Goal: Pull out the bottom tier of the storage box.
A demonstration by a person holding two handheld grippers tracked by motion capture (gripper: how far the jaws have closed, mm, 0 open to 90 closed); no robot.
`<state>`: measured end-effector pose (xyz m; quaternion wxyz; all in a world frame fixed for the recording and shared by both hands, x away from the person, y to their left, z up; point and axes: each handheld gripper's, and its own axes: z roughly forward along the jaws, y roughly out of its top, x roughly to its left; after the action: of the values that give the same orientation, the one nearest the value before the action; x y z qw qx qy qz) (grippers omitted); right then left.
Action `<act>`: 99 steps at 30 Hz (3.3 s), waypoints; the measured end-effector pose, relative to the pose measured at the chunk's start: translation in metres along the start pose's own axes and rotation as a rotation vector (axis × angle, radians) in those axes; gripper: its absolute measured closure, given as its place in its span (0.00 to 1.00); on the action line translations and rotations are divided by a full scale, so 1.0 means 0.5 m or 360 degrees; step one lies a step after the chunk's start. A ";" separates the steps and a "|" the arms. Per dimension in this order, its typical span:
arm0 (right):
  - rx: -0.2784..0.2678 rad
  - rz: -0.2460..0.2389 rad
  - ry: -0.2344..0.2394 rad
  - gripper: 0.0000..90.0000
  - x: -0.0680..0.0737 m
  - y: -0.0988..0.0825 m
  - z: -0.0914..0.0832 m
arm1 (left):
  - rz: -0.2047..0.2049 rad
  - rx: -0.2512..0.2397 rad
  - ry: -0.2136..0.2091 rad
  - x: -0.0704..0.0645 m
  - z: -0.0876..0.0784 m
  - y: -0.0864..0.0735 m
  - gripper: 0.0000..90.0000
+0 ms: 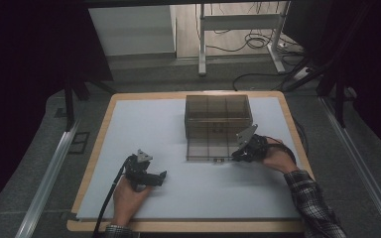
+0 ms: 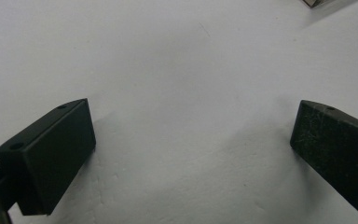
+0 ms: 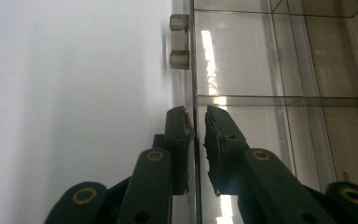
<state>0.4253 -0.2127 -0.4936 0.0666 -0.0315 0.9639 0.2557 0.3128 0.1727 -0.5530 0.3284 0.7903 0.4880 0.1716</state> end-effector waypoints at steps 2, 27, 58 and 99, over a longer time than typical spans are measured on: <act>-0.0013 0.0014 -0.0012 0.85 0.002 -0.001 -0.002 | -0.0001 -0.0001 0.0000 0.000 0.000 0.000 0.00; -0.0094 0.0134 -0.0107 0.66 0.026 0.013 -0.014 | -0.0003 -0.0004 0.0001 -0.001 0.000 0.000 0.00; -0.0191 0.0328 -0.0270 0.32 0.070 0.040 -0.029 | 0.0003 -0.0004 0.0003 0.000 0.000 0.000 0.00; -0.0305 0.0523 -0.0418 0.12 0.150 0.014 -0.039 | -0.0003 -0.0003 0.0005 -0.001 0.000 0.000 0.00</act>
<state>0.3483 -0.2182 -0.4843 0.1456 0.1532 0.9105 0.3555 0.3126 0.1722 -0.5531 0.3287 0.7893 0.4889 0.1731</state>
